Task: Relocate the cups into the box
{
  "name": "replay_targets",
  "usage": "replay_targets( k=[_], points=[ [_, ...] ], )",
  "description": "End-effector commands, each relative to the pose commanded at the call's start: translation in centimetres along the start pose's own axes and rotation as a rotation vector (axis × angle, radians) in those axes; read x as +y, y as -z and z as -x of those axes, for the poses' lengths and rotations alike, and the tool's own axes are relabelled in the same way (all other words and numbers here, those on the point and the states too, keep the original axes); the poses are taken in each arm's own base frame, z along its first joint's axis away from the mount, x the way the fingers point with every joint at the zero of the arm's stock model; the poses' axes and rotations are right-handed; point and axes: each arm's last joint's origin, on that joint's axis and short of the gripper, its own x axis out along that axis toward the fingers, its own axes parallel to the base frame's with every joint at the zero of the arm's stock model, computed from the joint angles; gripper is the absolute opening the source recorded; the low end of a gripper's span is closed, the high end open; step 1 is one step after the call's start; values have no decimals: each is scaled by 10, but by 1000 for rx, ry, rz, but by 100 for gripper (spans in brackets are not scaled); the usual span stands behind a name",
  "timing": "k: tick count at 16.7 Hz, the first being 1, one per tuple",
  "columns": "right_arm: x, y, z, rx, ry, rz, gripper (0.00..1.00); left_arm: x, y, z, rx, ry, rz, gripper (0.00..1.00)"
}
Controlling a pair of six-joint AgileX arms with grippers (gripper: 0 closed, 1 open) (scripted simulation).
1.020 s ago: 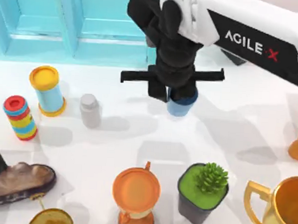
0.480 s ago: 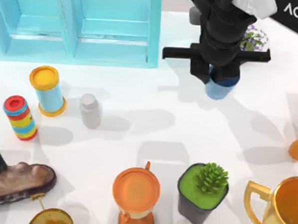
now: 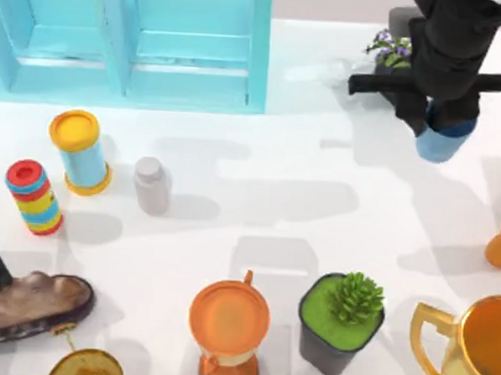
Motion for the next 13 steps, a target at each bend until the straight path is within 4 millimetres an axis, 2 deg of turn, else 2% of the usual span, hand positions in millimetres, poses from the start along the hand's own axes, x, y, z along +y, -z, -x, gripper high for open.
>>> replay_targets(
  k=[3,5,7,8,10,13],
  points=[
    [-92,-3,9,36,30,2,0,0,0,0,0,0,0,100],
    [-157,8,18,60,36,3,0,0,0,0,0,0,0,100],
    [-210,28,26,86,31,4,0,0,0,0,0,0,0,100],
    [-229,39,29,99,23,4,0,0,0,0,0,0,0,100],
    [-254,58,32,125,3,3,0,0,0,0,0,0,0,100],
    [-266,71,32,146,-18,1,0,0,0,0,0,0,0,100]
  ],
)
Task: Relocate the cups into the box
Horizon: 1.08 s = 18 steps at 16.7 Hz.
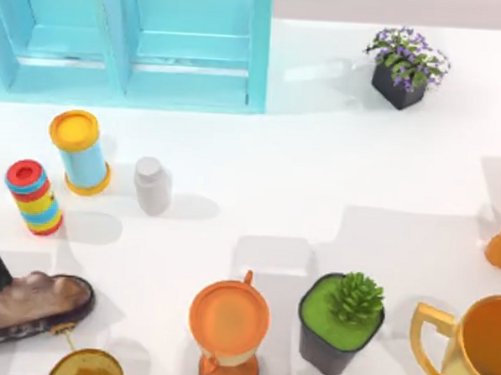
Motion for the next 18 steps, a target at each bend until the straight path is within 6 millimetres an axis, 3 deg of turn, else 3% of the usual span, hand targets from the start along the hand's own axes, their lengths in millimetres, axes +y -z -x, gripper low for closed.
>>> replay_targets(
  k=[5,18],
  points=[
    [0,-2,-4,0,2,3,0,0,0,0,0,0,0,100],
    [-8,1,-65,0,0,0,0,0,0,0,0,0,0,100]
  ],
)
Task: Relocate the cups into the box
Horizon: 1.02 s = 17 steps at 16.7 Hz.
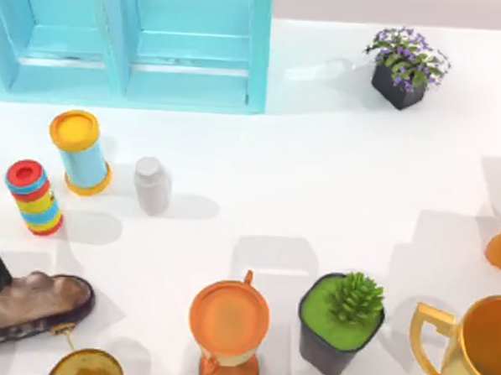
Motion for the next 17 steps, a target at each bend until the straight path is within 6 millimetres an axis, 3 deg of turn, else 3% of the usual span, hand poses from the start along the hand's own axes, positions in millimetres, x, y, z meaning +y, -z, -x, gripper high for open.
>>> replay_targets(
  k=[3,16,17],
  points=[
    [0,0,0,0,0,0,0,0,0,0,0,0,0,100],
    [0,0,0,0,0,0,98,0,0,0,0,0,0,100],
    [0,0,0,0,0,0,100,0,0,0,0,0,0,100]
  ],
)
